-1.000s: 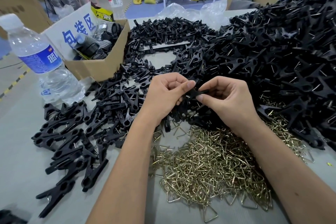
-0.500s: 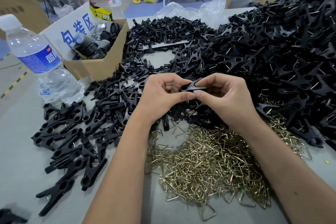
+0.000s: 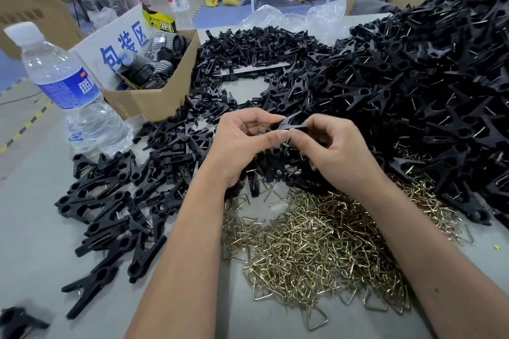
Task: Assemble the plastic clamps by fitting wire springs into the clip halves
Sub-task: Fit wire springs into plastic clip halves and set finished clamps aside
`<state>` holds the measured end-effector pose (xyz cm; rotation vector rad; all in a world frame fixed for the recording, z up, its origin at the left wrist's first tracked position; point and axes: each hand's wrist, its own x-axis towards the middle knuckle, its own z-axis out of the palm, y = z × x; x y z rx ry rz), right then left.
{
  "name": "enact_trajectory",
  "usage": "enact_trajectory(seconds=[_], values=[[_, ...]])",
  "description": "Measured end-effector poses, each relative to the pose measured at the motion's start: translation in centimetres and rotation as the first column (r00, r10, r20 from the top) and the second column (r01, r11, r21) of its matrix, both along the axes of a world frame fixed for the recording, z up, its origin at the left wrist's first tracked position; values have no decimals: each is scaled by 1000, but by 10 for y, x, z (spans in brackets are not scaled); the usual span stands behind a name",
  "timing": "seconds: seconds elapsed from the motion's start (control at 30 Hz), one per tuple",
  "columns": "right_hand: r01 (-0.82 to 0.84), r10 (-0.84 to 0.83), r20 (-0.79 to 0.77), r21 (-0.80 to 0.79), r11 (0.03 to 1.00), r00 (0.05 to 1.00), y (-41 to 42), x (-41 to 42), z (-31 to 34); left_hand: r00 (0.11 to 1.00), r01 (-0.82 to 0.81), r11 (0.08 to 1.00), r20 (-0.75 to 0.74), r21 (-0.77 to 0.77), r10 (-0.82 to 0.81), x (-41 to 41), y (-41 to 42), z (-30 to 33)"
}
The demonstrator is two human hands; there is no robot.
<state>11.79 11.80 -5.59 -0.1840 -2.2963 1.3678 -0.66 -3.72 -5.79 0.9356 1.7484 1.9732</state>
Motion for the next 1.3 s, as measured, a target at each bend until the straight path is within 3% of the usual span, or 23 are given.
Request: enact_trajectory(seconds=[0.17, 0.33, 0.47, 0.63, 0.83, 0.9, 1.0, 1.3], values=[[-157, 134, 119, 211, 965, 984, -9, 3, 4, 991, -115, 992, 71, 53, 111, -11, -12, 4], [-430, 341, 271, 432, 792, 900, -43, -4, 10, 965, -242, 962, 133, 125, 225, -16, -16, 6], [-425, 278, 329, 575, 700, 903, -64, -18, 8, 963, -244, 960, 148, 134, 225, -17, -15, 6], [-457, 288, 376, 509, 730, 881, -69, -19, 5, 961, -247, 959, 165, 143, 222, -17, -15, 5], [-176, 98, 178, 501, 848, 979, -62, -18, 2, 960, -257, 956, 148, 140, 237, -19, -16, 5], [-246, 169, 194, 510, 824, 966, -66, -17, 6, 960, -259, 955, 150, 147, 237, -20, -16, 5], [-387, 209, 350, 585, 713, 913, -82, -16, 8, 958, -263, 954, 160, 146, 239, -21, -17, 5], [-436, 163, 427, 687, 582, 890, -91, -16, 6, 963, -247, 957, 144, 150, 226, -21, -15, 3]])
